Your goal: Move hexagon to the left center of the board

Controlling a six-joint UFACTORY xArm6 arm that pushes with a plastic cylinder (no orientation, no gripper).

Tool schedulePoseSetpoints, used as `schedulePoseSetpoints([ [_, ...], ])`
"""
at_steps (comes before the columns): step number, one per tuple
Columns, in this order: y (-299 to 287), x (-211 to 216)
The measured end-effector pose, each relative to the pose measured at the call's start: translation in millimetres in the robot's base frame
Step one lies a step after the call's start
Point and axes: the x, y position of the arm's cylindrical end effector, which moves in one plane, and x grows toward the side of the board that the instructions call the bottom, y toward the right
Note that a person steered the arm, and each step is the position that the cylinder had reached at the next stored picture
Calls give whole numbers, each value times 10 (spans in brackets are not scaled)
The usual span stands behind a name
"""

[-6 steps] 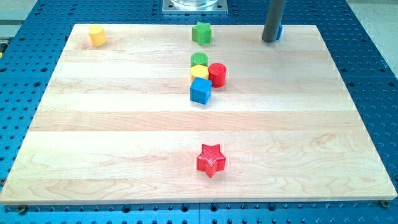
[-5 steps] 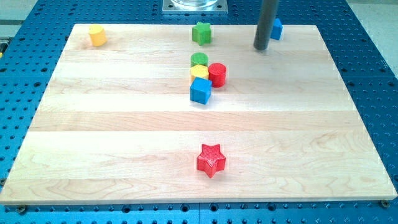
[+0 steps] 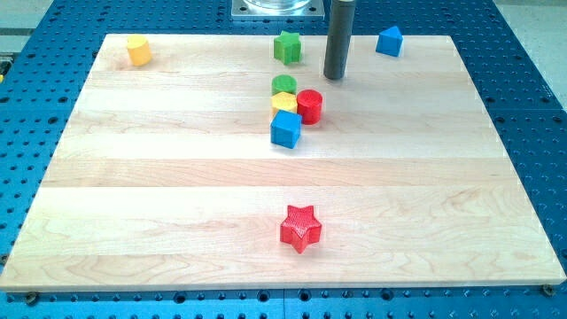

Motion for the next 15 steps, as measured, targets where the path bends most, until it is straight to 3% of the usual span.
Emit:
schedulePoseSetpoints([
  [2,109,596],
  [5,-132,713],
  [8,-1117,994],
  [9,-960,719],
  [10,-1349,648],
  [12,-2430,1192],
  [15,-2968,1250],
])
